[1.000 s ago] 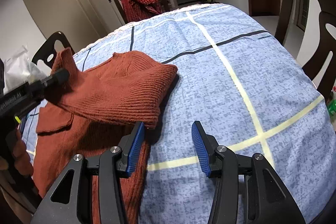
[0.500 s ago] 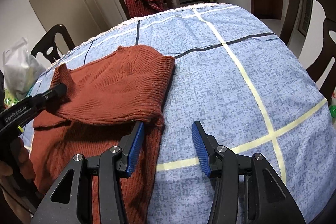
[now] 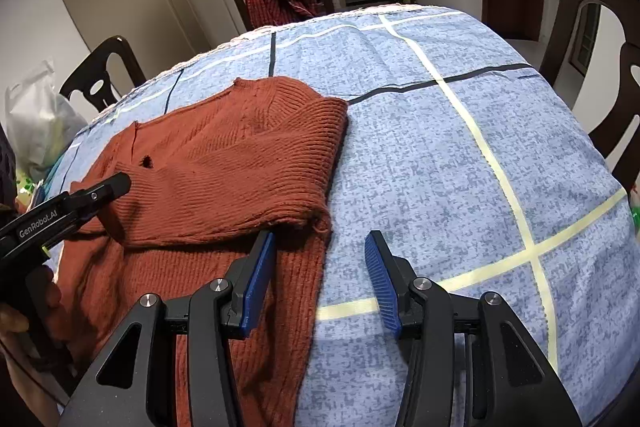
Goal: Fold small clothes
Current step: 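Lay the sleeve over the folded one and open the left gripper, then move the right tool to the sweater hem and grasp its edge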
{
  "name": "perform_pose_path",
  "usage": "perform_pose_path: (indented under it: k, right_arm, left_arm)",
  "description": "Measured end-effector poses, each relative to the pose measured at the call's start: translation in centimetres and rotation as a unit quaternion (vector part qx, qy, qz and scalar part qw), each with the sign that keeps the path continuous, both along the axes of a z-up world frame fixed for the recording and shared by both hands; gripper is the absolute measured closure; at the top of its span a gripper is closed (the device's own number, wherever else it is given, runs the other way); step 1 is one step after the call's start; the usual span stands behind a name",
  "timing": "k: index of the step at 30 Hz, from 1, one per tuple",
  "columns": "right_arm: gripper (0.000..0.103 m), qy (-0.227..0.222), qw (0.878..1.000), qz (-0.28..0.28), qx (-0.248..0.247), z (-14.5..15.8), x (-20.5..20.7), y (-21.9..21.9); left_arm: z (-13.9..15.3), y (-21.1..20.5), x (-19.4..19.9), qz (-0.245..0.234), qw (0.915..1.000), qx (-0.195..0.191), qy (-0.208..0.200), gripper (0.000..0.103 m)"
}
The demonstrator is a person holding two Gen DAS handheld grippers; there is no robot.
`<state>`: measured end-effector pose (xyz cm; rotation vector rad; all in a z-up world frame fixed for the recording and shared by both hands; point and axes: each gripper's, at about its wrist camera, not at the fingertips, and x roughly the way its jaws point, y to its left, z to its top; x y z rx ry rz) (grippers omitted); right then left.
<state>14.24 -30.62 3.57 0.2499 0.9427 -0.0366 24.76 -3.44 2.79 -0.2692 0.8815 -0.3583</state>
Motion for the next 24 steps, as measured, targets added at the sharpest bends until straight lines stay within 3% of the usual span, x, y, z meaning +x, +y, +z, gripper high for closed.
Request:
perform_pose_path:
  k: [2,9,16,21,24]
  right_arm:
    - [0.055,0.0,1.0,0.003,-0.001,0.1,0.0,0.2]
    - [0.055,-0.003,1.0,0.013,-0.008,0.3,0.0,1.0]
    - [0.055,-0.015,0.998,0.044,-0.041,0.8,-0.6,2.6]
    - [0.055,-0.014,0.993,0.107,-0.047,1.0,-2.4,4.6]
    - [0.055,-0.015,0.989,0.146,-0.035,0.9,-4.7,5.4]
  left_arm:
    - [0.3,0.8,0.0,0.011,0.9999,0.002,-0.003,0.06]
    - [1.4,3.2,-0.1,0.029,0.9995,0.008,-0.01,0.06]
    - [1.2,4.0,-2.0,-0.004,0.9996,0.026,0.009,0.051]
    - [0.4,4.8,-4.9,-0.04,0.9964,0.07,0.025,0.05]
    - [-0.1,5.9,-7.2,-0.058,0.9949,0.073,0.041,0.05]
